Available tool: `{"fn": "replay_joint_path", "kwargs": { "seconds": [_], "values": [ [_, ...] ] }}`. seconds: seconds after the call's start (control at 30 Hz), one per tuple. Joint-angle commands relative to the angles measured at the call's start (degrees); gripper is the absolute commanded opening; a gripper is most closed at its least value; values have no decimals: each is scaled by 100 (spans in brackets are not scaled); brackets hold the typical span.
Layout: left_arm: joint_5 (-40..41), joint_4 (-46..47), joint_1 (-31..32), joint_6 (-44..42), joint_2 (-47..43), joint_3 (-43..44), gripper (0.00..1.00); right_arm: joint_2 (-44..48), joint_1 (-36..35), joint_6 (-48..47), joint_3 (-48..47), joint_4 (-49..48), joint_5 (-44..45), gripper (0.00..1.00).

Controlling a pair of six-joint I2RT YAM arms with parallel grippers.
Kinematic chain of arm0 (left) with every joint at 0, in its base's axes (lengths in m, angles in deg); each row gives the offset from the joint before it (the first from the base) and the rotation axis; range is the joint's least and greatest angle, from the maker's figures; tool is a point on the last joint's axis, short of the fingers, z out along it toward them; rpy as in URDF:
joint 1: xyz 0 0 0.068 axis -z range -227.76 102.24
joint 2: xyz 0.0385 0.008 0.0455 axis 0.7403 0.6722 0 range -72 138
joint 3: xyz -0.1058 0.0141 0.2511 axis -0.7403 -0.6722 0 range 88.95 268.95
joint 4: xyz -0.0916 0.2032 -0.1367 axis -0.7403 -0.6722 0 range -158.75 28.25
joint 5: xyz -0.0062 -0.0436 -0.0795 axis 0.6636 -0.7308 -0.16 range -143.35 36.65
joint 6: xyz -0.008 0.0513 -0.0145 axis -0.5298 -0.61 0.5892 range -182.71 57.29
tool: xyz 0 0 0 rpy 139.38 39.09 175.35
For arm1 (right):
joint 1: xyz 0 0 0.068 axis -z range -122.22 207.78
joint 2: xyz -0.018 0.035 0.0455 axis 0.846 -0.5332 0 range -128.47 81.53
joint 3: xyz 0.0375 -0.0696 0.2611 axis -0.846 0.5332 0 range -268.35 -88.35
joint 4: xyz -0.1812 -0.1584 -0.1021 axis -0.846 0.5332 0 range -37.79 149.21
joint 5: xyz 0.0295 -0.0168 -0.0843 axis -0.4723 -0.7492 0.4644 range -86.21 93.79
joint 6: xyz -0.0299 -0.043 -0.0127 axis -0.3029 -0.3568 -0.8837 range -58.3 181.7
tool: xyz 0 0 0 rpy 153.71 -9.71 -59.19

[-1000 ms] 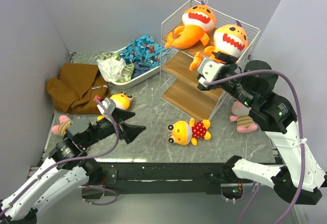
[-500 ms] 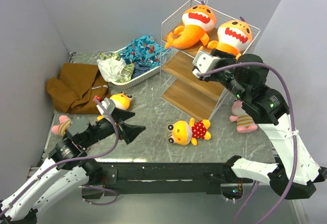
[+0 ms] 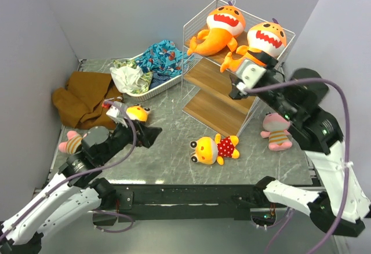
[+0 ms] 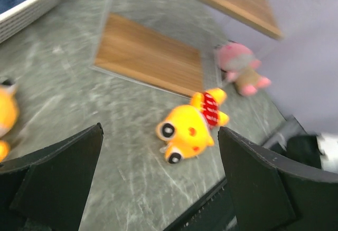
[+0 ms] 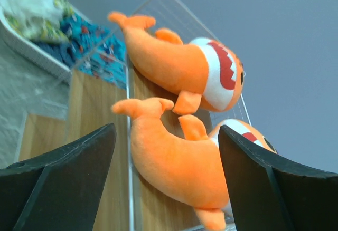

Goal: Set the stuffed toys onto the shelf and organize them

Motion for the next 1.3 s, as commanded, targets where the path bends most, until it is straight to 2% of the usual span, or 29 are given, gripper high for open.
{"fn": "replay_joint_path", "kwargs": {
  "seconds": [0.0, 0.03, 0.07, 0.1, 0.17, 0.2, 0.27, 0.3, 0.37, 0.47, 0.6, 0.73, 0.97, 1.1, 1.17, 1.2, 1.27],
  "values": [
    [1980, -491, 1, 1176, 330, 316, 96, 606, -54, 1214, 350, -1108, -832, 86],
    [2202, -596, 10, 1378, 453, 333, 96, 607, -80, 1530, 342, -1318, -920, 86],
    [2474, -859, -7, 1842, 506, 325, 96, 580, -107, 2325, 316, -1416, -956, 84],
    [2868, -992, 1, 2099, 550, 307, 96, 519, -133, 2725, 255, -1443, -974, 82],
    [3170, -1299, -7, 2704, 560, 272, 96, 317, -300, 3594, 61, -1329, -930, 76],
    [3302, -1449, -7, 2934, 525, 220, 96, 256, -431, 3729, 35, -1259, -669, 76],
    [3864, -1809, -16, 3652, 445, 202, 97, 167, -1395, 3478, 200, -1179, 15, 76],
    [4057, -2115, -25, 3822, 402, 193, 97, 158, -1782, 3363, 332, -1284, 1159, 76],
    [4541, -2363, -60, 4199, 366, 184, 99, -43, -2730, 3178, 561, -1408, 1914, 77],
    [4858, -2681, -262, 4387, 567, 245, 96, -500, -3479, 3457, 465, -1189, 2576, 74],
    [4473, -2303, -963, 3868, 1147, 237, 96, -755, -4034, 3800, 965, -1434, 2867, 73],
    [3849, -2013, -1536, 3683, 1893, 176, 95, -844, -4220, 4213, 1745, -1679, 2718, 73],
    [2434, -757, -2336, 3595, 2440, -457, 89, -571, -4317, 4881, 2697, -2260, 2296, 70],
    [1985, -221, -2661, 3586, 2844, -738, 77, -501, -4361, 4988, 2943, -2304, 2234, 70],
    [1827, -62, -2697, 3621, 3046, -844, 75, -448, -4379, 4970, 3031, -2383, 2269, 70],
    [1792, 0, -2714, 3648, 3116, -957, 70, -422, -4387, 4970, 3110, -2410, 2295, 70],
    [1591, 254, -2714, 3587, 3266, -1116, 41, -369, -4396, 4961, 3189, -2462, 2340, 70]
  ]
}}
